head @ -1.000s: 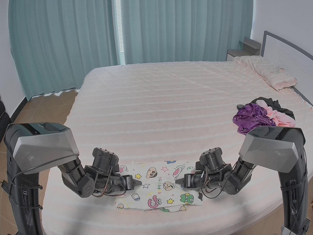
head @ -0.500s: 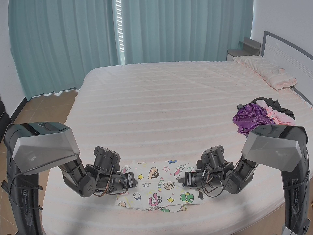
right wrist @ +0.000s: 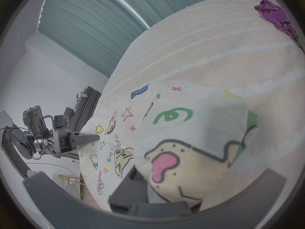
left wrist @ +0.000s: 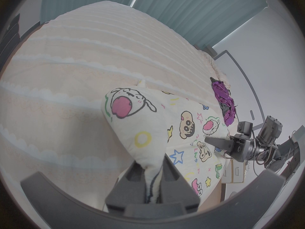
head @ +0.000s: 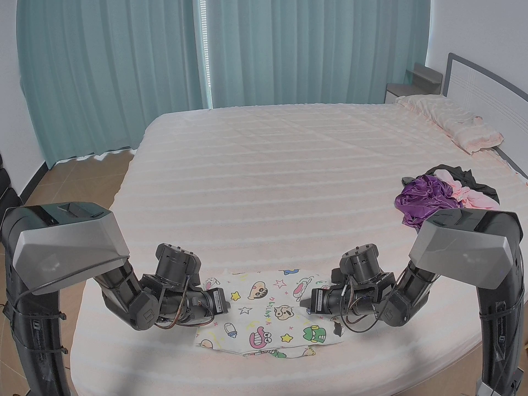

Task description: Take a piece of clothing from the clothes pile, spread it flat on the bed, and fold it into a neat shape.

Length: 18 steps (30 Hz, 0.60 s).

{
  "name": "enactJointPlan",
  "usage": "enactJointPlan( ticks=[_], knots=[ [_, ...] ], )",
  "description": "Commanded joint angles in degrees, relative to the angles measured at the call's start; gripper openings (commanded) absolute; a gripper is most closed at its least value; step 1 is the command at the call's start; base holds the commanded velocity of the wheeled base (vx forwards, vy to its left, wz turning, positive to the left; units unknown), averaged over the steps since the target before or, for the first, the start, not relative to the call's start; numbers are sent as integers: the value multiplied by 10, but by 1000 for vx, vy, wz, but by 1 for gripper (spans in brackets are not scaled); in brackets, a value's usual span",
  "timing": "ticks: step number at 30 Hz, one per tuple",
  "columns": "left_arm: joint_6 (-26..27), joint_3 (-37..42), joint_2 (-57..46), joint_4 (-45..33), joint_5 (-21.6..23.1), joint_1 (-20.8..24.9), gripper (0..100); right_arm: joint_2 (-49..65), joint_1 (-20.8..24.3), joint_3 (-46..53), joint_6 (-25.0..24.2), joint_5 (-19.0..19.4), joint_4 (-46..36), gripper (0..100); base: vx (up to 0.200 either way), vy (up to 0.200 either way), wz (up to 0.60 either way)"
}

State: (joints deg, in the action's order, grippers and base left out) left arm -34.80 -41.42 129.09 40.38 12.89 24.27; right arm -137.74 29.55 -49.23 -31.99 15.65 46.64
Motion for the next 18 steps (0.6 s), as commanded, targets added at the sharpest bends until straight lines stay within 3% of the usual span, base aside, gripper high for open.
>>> enactJointPlan(
  ticks=[1, 18],
  knots=[
    [-1, 0, -11, -4, 0, 3, 0, 5, 0, 2, 0, 0, 0, 0, 0, -200, 0],
    [-11, -2, -59, -46, -1, 12, 0, 21, -3, 2, -1, 0, 0, 0, 0, -200, 0]
  ],
)
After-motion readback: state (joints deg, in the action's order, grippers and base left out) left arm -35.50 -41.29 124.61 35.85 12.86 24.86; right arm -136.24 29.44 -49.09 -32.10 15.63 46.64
